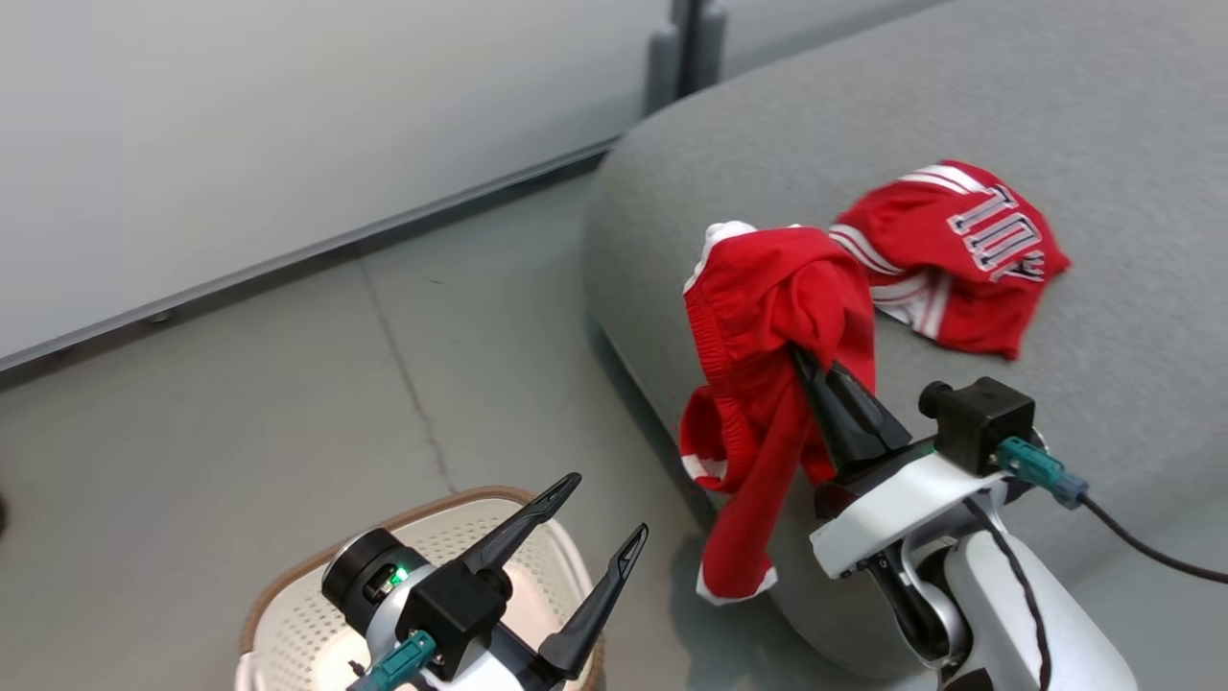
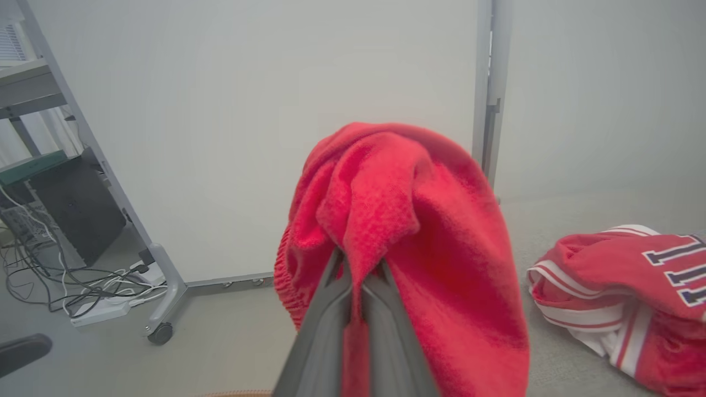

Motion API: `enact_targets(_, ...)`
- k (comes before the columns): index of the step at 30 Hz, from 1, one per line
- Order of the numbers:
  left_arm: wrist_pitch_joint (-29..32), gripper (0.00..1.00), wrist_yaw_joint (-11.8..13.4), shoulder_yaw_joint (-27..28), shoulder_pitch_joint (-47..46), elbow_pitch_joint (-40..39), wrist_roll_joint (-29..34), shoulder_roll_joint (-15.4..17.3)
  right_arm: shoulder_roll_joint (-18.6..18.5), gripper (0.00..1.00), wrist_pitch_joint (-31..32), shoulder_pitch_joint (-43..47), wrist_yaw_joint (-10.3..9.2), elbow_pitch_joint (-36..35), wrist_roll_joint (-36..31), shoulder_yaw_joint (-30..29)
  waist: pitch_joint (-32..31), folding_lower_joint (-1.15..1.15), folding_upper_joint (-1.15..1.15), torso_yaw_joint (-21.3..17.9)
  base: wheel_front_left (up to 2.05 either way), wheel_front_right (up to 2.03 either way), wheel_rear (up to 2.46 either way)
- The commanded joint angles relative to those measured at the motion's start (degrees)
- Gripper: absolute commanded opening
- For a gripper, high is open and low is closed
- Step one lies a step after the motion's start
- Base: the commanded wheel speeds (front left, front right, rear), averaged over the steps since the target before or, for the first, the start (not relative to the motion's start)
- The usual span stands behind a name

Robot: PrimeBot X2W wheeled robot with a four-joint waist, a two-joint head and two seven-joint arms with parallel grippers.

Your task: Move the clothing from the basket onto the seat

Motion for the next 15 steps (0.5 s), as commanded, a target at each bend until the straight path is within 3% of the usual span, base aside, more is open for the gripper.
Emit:
enact_targets(1,0.23,1.00,0.13,0.29,-0.91,-0.45,0.44,0.71,-0.06,0.00,0.29,0.73,0.12,-0.81,-0.44,-0.96,2.27,0.00,0.00,-4.29,0.00,0.00,0.00)
enact_targets(8,1.89,1.00,-0.37,-0.09,-2.48,-2.40,0.57,2.30,0.32,0.00,-0.53,0.46,0.12,-2.94,-0.63,-4.99,5.17,0.00,0.00,-8.93,0.00,0.00,0.00)
enact_targets(15,3.51,1.00,-0.64,0.28,-5.03,-4.78,1.19,3.77,0.53,0.00,-2.41,-7.21,0.12,-3.26,-0.12,-9.47,8.55,0.00,0.00,-9.60,0.00,0.00,0.00)
